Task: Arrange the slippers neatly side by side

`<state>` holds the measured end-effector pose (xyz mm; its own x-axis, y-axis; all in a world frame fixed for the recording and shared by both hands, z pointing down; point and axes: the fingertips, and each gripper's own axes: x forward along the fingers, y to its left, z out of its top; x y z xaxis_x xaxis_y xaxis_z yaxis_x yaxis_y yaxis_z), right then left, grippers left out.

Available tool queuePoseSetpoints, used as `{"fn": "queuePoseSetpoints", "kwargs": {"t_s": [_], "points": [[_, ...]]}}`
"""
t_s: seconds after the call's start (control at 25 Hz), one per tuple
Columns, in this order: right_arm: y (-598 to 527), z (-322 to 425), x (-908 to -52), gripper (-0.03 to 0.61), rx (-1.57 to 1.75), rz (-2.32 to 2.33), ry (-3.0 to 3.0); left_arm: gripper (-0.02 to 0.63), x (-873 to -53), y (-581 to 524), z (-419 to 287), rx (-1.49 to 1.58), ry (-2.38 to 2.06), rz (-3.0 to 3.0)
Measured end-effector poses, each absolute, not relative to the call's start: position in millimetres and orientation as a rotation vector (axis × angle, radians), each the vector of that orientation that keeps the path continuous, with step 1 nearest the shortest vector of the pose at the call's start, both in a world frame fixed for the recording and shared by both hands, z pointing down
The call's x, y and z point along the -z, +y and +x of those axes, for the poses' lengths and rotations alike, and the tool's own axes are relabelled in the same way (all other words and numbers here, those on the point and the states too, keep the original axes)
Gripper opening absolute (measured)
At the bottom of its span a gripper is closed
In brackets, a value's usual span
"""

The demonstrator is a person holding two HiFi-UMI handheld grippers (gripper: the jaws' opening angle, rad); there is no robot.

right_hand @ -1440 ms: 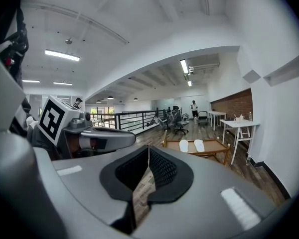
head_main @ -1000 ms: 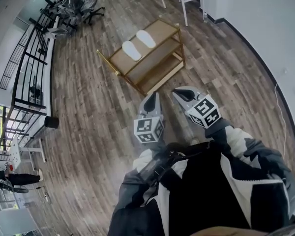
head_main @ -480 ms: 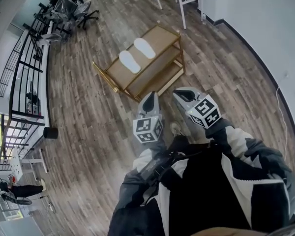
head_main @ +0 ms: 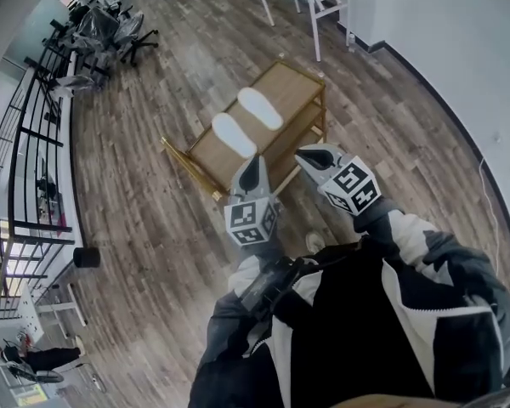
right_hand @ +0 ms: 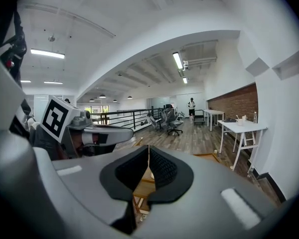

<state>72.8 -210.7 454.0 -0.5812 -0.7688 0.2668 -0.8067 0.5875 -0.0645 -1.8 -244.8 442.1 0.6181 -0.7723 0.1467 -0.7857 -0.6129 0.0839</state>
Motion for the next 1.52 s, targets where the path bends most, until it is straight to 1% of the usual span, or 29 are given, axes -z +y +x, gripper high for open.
{"fn": "queuePoseSetpoints", "kwargs": {"t_s": [0.4,0.64,0.8,1.0,1.16,1.36,1.52], "points": [[-289.1,54.4,-463.6,0.014,-0.284,1.289,-2.584,0.006,-458.2,-320.5,-24.4,-0.129,-1.309,2.645],[-350.2,52.5,-462.0,0.014,-0.269,1.210,-2.622,0.006,-465.9,-367.3,-31.9,-0.142,-1.393,2.580],[-398.6,37.9,-464.9,0.014,-0.263,1.043,-2.682,0.006,-469.0,-403.7,-50.4,-0.130,-1.556,2.468],[-451.6,40.4,-461.7,0.014,-0.261,0.865,-2.762,0.006,-466.2,-443.1,-44.5,-0.129,-1.712,2.364],[-488.2,29.1,-465.3,0.014,-0.251,0.667,-2.820,0.006,-463.8,-468.7,-54.7,-0.138,-1.879,2.234],[-507.7,8.1,-464.3,0.015,-0.241,0.492,-2.858,0.006,-462.4,-481.5,-75.2,-0.162,-2.007,2.114],[-520.0,-2.7,-462.4,0.015,-0.236,0.439,-2.870,0.006,-463.0,-484.4,-86.3,-0.167,-2.047,2.060]]}}
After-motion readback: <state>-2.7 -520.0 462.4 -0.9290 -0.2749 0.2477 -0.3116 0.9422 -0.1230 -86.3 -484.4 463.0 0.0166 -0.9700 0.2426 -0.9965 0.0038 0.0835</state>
